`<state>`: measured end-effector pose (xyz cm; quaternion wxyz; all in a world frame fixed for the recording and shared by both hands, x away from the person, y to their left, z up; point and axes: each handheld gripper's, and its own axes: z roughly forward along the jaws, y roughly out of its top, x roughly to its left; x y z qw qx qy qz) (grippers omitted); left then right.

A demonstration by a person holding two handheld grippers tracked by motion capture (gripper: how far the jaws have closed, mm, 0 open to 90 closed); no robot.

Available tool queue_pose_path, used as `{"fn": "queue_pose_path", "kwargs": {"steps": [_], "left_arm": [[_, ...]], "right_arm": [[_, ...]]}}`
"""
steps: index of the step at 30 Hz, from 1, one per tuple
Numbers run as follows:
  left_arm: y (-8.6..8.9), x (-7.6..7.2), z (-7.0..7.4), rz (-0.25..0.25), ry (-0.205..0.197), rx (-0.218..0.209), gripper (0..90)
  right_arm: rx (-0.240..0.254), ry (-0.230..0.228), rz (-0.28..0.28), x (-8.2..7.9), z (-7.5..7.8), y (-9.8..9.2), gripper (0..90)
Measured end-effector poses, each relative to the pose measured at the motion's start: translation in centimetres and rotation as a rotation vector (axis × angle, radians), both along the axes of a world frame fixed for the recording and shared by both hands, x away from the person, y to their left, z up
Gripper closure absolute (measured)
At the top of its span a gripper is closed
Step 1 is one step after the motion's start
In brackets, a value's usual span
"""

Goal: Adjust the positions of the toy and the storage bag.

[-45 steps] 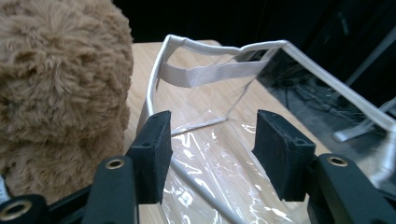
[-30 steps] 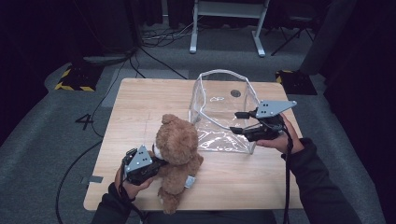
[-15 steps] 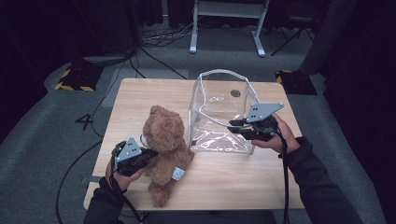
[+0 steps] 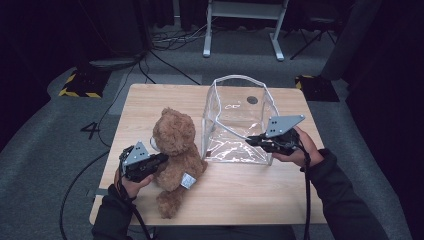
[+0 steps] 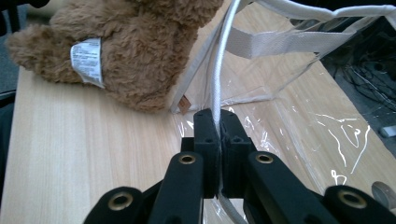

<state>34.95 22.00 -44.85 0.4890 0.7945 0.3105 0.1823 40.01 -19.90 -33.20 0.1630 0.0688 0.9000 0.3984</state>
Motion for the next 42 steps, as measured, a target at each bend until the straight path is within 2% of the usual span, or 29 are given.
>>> {"fn": "queue_pose_path", "kwargs": {"steps": [7, 14, 18, 22, 24, 28, 31, 34, 36, 42], "left_arm": [[-0.8, 0.2, 0.4, 0.007, -0.042, 0.017, 86.6], [-1.7, 1.8, 0.7, -0.002, -0.057, 0.002, 87.1], [-2.1, 2.9, 1.0, -0.012, -0.065, 0.012, 87.2], [-2.4, 3.8, 1.0, -0.025, -0.073, -0.009, 87.4], [-2.2, 4.2, 1.1, -0.037, -0.063, -0.018, 87.5], [-1.6, 3.7, 1.1, -0.085, -0.052, -0.032, 87.4], [-1.2, 2.8, 1.3, -0.1, -0.047, -0.021, 87.1], [-0.8, 2.0, 1.6, -0.093, -0.052, -0.022, 85.4], [-0.5, 1.6, 1.7, -0.068, -0.047, -0.025, 81.8], [-0.4, 0.4, 2.3, -0.062, -0.041, -0.021, 74.5]], "right_arm": [[-0.012, -0.011, 0.002, -1.0, 0.4, -0.7, 87.7], [-0.014, -0.012, 0.018, -2.5, 0.4, -1.2, 87.7], [-0.007, -0.012, 0.03, -3.3, 0.3, -1.4, 87.7], [-0.002, -0.015, 0.034, -4.2, 0.2, -1.6, 87.7], [0.001, -0.016, 0.034, -4.4, 0.2, -1.7, 87.7], [0.01, -0.018, 0.027, -4.6, 0.1, -2.1, 87.7], [0.013, -0.015, 0.028, -4.8, 0.1, -2.2, 87.6], [0.02, -0.012, 0.021, -4.9, 0.0, -2.4, 87.6], [0.019, -0.016, 0.021, -4.9, 0.0, -2.4, 87.6], [0.025, -0.012, 0.019, -4.9, -0.1, -2.4, 87.5]]}}
